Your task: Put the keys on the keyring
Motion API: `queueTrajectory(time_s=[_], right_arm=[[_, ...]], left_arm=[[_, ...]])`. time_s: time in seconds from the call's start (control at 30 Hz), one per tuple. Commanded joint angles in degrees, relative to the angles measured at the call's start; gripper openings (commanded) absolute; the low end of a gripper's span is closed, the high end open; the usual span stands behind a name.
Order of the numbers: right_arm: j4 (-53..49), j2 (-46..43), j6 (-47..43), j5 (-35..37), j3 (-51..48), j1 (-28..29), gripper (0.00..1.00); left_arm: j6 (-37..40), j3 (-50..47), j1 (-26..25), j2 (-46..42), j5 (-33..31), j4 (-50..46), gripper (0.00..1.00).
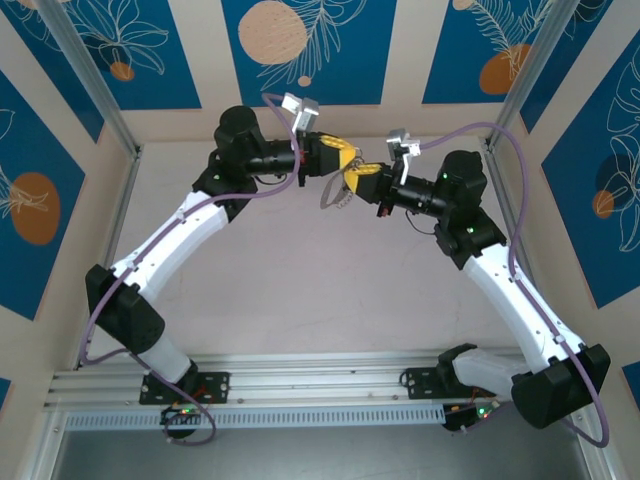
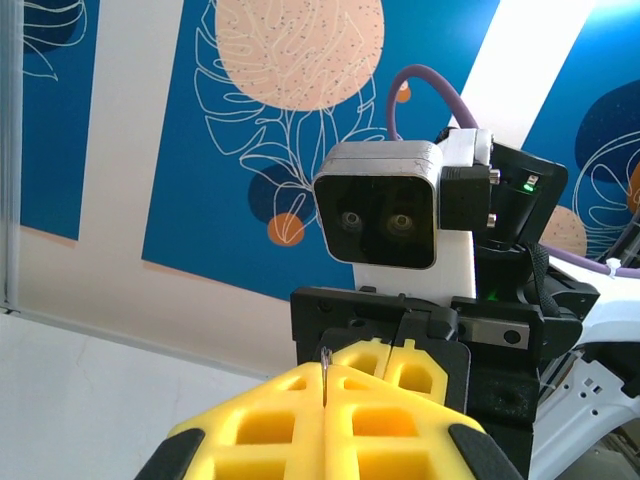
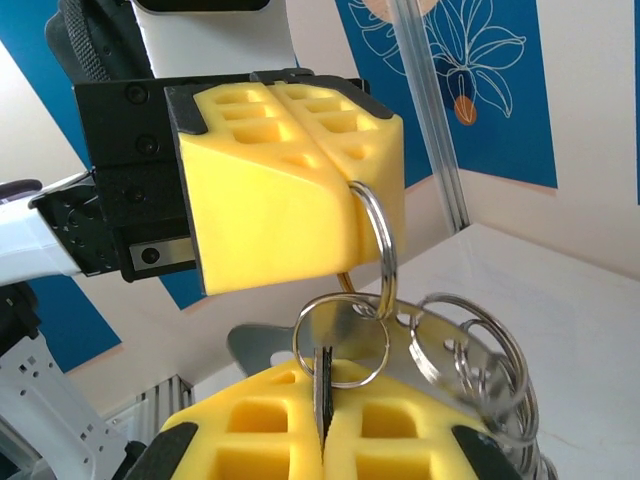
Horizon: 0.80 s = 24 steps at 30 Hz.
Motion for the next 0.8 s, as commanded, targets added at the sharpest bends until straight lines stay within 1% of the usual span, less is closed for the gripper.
queueTrajectory(time_s=[0.0,0.13,0.3,0.53,0.57,0.6,0.67,0.77], right_arm=[[-2.00,-0.47,-2.18,0.82,1.78,1.33,0.00],[-2.18,0.28,-2.46,1.28,2.10,2.56,0.00],[-3.59,3.52,-3.42,1.52,4.16,4.12,0.00],[-4.92,7.06,-3.36,2.93,6.29,4.00,0.00],[-5.12,6.89,-3.40,2.95,6.20,3.91,0.01],[-5.32,6.57,-3.33,3.02,5.89,3.74,0.05],[-5.31,5.42,-3.04,3.22,4.85,3.22,0.09],[-5.20,3.26,-1.92,3.07,3.12,1.93,0.21]], left_arm=[[-1.52,-0.88,-0.52,-2.76,-2.09,4.72,0.00],[-2.32,-1.64,-0.56,-2.98,-2.74,6.22,0.00],[-4.60,-2.64,-0.78,-2.80,-2.98,9.18,0.00],[-8.03,-4.66,-1.67,-2.52,-4.35,13.76,0.00],[-8.65,-5.04,-1.78,-2.47,-4.81,14.46,0.00],[-9.26,-5.45,-1.80,-2.35,-5.38,15.22,0.00],[-10.19,-6.26,-1.88,-2.34,-6.56,16.48,0.00],[-11.00,-7.43,-1.88,-2.17,-7.70,18.15,0.00]])
